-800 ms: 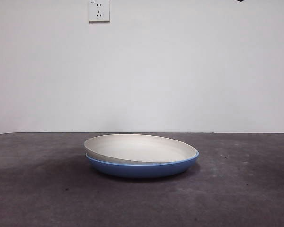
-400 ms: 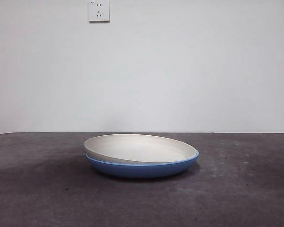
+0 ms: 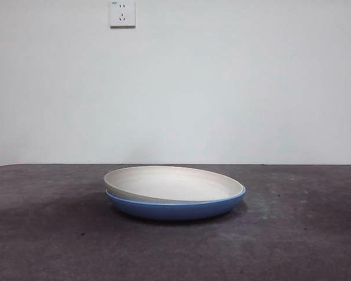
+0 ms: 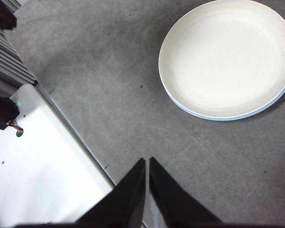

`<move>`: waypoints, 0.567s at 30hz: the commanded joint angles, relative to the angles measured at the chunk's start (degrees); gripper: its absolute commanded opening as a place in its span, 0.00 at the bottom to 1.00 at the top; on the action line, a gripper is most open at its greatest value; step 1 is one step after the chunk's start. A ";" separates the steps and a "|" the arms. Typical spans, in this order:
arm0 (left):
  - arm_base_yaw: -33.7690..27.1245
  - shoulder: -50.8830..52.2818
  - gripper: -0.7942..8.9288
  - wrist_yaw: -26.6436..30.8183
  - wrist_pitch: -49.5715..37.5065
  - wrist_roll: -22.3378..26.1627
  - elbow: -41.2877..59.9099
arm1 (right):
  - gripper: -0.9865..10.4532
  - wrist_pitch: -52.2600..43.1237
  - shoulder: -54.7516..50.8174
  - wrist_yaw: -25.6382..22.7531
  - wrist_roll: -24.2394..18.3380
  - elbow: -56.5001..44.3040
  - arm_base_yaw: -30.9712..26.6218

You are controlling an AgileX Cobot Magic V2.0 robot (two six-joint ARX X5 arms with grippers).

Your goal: Pick up the white plate, put it on the blue plate, put it on desk

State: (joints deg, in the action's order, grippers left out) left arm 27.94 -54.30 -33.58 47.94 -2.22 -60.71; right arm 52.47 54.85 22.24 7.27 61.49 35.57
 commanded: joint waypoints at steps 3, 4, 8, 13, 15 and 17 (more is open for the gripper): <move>-4.33 5.66 0.09 5.70 -9.79 4.63 -0.24 | 0.09 -0.39 0.48 -0.15 -0.83 1.20 0.42; -5.95 7.37 0.09 6.73 -13.70 4.63 0.39 | 0.09 -0.39 0.46 -0.13 -0.83 1.20 0.42; -13.46 15.08 0.09 9.66 -29.97 4.85 5.88 | 0.09 -0.39 0.48 -0.15 -0.83 1.20 0.42; -21.18 25.27 0.09 17.38 -43.28 6.56 16.24 | 0.09 -0.39 0.48 -0.15 -0.83 1.20 0.42; -23.50 29.00 0.09 20.41 -45.53 6.51 20.48 | 0.09 -0.39 0.48 -0.15 -0.83 1.20 0.42; -25.42 32.63 0.09 22.49 -46.51 6.56 24.96 | 0.09 -0.39 0.48 -0.15 -0.83 1.20 0.42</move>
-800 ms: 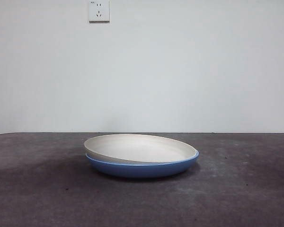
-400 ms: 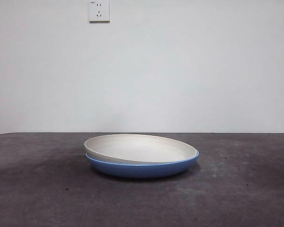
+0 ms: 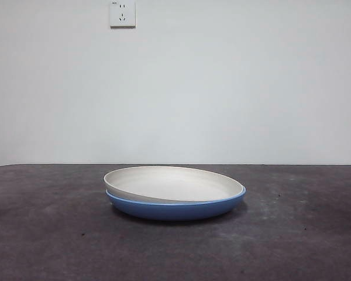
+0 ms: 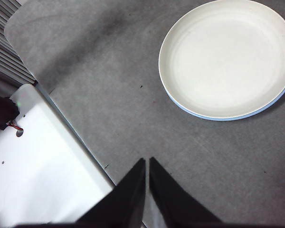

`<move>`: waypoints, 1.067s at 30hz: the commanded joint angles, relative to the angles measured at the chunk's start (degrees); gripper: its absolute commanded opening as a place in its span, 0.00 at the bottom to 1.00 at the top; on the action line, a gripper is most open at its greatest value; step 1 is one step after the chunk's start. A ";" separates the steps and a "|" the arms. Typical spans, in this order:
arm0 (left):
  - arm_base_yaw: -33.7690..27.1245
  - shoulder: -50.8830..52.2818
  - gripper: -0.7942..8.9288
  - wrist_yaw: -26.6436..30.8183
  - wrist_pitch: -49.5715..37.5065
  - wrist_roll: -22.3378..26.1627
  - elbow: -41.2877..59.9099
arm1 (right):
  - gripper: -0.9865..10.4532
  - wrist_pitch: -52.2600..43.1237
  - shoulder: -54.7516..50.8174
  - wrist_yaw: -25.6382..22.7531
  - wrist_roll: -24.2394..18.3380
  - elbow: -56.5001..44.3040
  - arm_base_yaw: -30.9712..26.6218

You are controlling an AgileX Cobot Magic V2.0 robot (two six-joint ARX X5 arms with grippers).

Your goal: Pick up the white plate, put it on the blue plate, put it on desk

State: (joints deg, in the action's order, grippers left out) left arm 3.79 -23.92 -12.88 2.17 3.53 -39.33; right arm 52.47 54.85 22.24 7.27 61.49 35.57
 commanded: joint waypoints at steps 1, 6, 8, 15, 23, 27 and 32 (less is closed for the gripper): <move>-1.95 3.69 0.09 2.56 -0.74 0.83 5.46 | 0.09 -0.39 0.46 -0.15 -0.83 1.20 0.42; -4.24 10.62 0.09 5.62 -0.50 0.96 15.56 | 0.09 -0.39 0.48 -0.15 -0.83 1.20 0.42; -4.66 12.87 0.09 5.62 -0.55 0.96 19.10 | 0.09 -0.39 0.48 -0.15 -0.83 1.20 0.42; -4.76 19.41 0.09 5.62 -0.22 0.94 29.62 | 0.09 -0.39 0.48 -0.15 -0.83 1.20 0.42; -4.74 23.56 0.09 5.62 0.13 0.59 36.00 | 0.09 -0.39 0.46 -0.15 -0.83 1.20 0.42; -4.74 23.76 0.09 5.62 2.64 0.20 37.27 | 0.09 -0.39 0.48 -0.15 -0.83 1.20 0.42; -4.74 23.76 0.09 5.64 6.67 0.11 37.66 | 0.09 -0.39 0.46 -0.15 -0.83 1.20 0.42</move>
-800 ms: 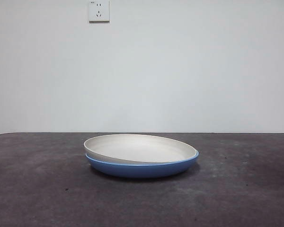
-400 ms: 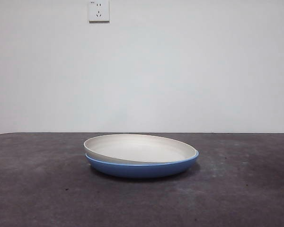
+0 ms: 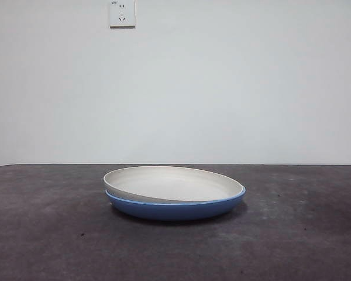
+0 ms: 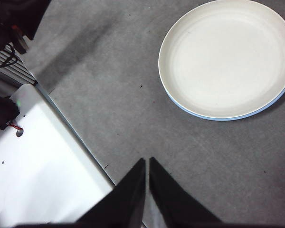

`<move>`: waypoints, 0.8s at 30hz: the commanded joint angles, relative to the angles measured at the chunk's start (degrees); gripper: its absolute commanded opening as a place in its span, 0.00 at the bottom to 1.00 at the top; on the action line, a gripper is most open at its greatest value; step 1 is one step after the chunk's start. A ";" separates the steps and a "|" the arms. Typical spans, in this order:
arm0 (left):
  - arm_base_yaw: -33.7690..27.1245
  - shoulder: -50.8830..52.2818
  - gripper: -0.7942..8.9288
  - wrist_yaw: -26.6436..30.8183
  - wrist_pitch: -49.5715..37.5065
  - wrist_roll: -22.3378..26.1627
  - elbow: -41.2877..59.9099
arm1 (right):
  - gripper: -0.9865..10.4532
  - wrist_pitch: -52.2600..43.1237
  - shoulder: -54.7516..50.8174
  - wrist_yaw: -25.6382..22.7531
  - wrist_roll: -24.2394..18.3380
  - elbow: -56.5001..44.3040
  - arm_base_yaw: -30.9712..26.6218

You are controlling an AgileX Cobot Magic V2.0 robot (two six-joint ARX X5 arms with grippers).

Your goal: Pick up the white plate, put it on the blue plate, put it on desk

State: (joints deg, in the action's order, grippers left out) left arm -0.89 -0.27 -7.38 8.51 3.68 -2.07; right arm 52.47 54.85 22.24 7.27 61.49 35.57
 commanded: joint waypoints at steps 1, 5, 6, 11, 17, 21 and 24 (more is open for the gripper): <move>-0.07 0.11 0.09 0.11 0.83 -0.04 0.57 | 0.09 -0.39 0.48 -0.15 -0.83 1.20 0.42; -0.07 0.11 0.09 0.13 1.97 -0.31 1.40 | 0.09 -0.39 0.48 -0.15 -0.83 1.20 0.42; -0.04 0.11 0.09 0.13 1.88 -0.31 1.40 | 0.09 -0.39 0.48 -0.15 -0.83 1.20 0.42; -0.04 0.11 0.09 0.11 1.90 -0.48 1.40 | 0.09 -0.39 0.48 -0.15 -0.83 1.20 0.42; -0.07 0.11 0.09 0.11 1.90 -0.46 1.40 | 0.09 -0.39 0.48 -0.15 -0.83 1.20 0.42; -0.07 0.11 0.09 0.11 1.90 -0.46 1.40 | 0.09 -0.39 0.48 -0.15 -0.83 1.20 0.42; -0.07 0.09 0.09 0.11 1.90 -0.46 1.40 | 0.09 -0.39 0.46 -0.15 -0.83 1.20 0.42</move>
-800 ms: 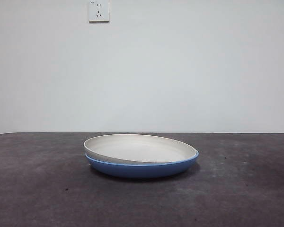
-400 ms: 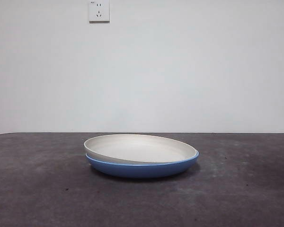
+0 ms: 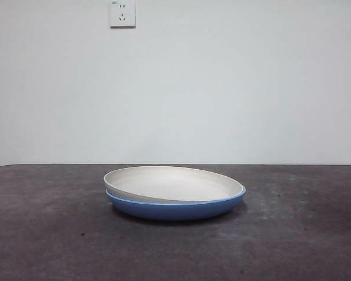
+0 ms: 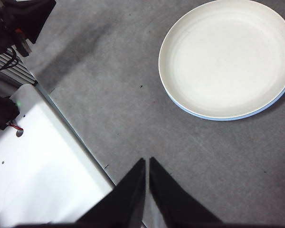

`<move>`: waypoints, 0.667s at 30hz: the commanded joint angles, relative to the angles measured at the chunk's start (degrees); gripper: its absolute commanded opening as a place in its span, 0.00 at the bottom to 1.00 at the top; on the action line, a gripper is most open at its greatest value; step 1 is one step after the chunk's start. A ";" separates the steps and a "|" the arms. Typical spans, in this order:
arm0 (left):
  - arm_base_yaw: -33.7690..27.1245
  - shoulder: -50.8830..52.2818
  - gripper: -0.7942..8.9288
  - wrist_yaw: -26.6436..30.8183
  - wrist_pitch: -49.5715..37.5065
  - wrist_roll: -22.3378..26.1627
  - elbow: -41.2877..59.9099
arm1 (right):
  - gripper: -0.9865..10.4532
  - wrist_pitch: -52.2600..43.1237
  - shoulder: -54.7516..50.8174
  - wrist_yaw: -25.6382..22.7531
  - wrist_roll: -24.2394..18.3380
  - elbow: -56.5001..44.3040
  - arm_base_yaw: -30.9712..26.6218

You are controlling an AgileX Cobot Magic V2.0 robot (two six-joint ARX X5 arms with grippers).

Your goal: Pick up the white plate, put it on the blue plate, put it on desk

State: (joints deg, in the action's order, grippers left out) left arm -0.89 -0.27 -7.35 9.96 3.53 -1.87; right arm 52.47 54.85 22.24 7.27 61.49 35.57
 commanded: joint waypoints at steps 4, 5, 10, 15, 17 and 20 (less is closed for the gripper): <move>-0.07 0.11 0.09 0.09 0.46 -0.31 1.20 | 0.09 -0.39 0.48 -0.15 -0.83 1.20 0.42; -0.07 0.11 0.09 0.09 0.46 -0.31 1.20 | 0.09 -0.39 0.48 -0.13 -0.83 1.20 0.42; -0.07 0.11 0.09 0.09 0.46 -0.31 1.20 | 0.09 -0.39 0.48 -0.13 -0.83 1.20 0.42; -0.07 0.11 0.09 0.09 0.46 -0.31 1.20 | 0.09 -2.51 0.04 -1.95 -4.76 1.18 -0.68; -0.07 0.11 0.09 0.09 0.46 -0.31 1.20 | 0.09 -6.38 -0.55 -3.72 -6.27 0.76 -2.36; -0.07 0.11 0.09 0.09 0.48 -0.31 1.20 | 0.09 -14.40 -3.21 -2.95 -6.23 -1.86 -6.05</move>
State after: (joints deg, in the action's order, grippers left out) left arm -0.89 -0.27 -7.35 9.96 3.53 -1.87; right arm 39.94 52.18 19.20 2.37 60.01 30.00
